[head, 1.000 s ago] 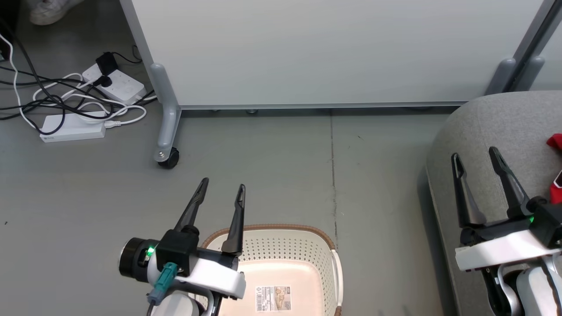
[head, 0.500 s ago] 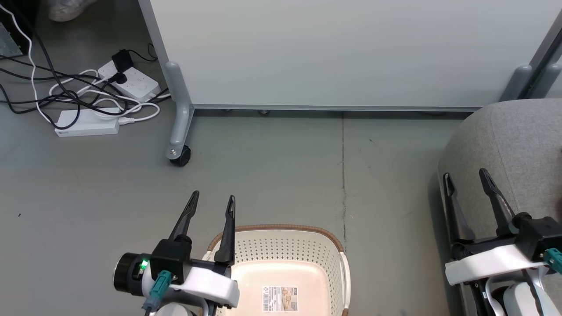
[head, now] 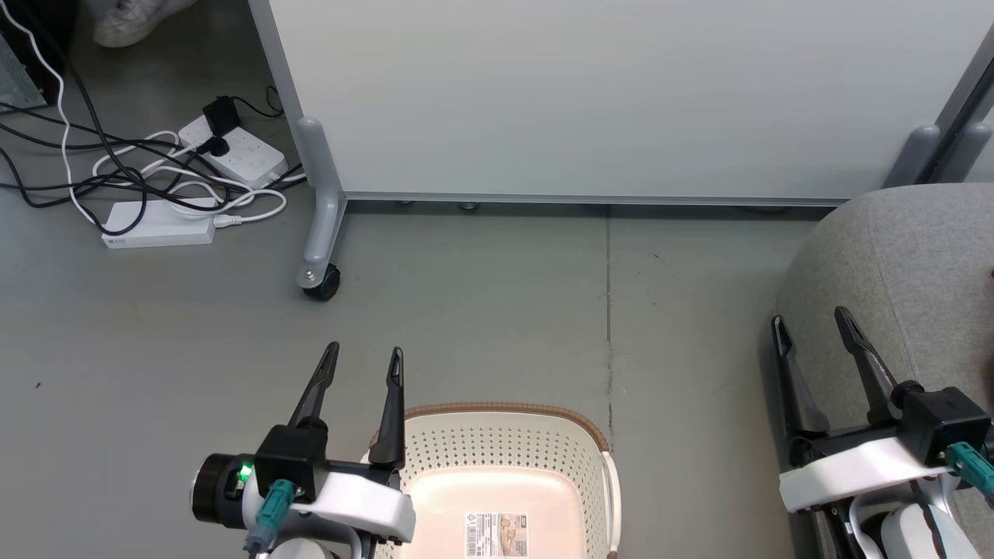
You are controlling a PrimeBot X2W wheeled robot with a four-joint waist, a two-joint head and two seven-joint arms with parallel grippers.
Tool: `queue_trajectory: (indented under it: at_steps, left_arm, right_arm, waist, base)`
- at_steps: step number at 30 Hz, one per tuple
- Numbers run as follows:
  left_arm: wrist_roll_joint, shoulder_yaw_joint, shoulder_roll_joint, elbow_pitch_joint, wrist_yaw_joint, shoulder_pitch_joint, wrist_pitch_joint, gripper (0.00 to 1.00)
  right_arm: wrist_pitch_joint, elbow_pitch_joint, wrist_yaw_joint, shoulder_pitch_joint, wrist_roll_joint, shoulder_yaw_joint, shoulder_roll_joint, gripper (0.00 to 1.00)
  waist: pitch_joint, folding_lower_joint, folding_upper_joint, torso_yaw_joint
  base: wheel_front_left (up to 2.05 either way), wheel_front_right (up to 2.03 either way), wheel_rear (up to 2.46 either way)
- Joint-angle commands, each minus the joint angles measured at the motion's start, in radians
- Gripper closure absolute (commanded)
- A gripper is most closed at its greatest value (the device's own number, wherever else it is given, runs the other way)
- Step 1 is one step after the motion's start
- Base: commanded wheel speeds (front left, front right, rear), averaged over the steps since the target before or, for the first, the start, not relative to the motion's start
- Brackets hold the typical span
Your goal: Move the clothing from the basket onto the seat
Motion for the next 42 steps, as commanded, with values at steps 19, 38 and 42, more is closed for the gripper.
queue_trajectory:
  at_steps: [19, 38, 42]
  left_arm:
    - [-0.003, 0.008, 0.003, 0.007, -0.052, 0.0, 0.0, 0.0]
    - [-0.044, 0.038, 0.003, -0.019, -0.106, 0.006, 0.0, 0.0]
    - [-0.056, 0.04, 0.003, -0.025, -0.113, 0.009, 0.0, 0.0]
  right_arm:
    - [0.0, -0.006, 0.0, -0.001, -0.012, -0.007, 0.005, 0.0]
    - [0.0, -0.006, 0.0, -0.013, -0.006, -0.002, 0.004, 0.0]
    - [0.0, -0.004, 0.0, -0.014, -0.004, 0.001, 0.003, 0.0]
  waist:
    - [0.009, 0.0, -0.0001, 0.009]
    - [0.026, 0.0, -0.0001, 0.011]
    - [0.028, 0.0, -0.0001, 0.011]
  base:
    - [0.0, 0.0, 0.0]
    - [0.0, 0.0, 0.0]
    - [0.0, 0.0, 0.0]
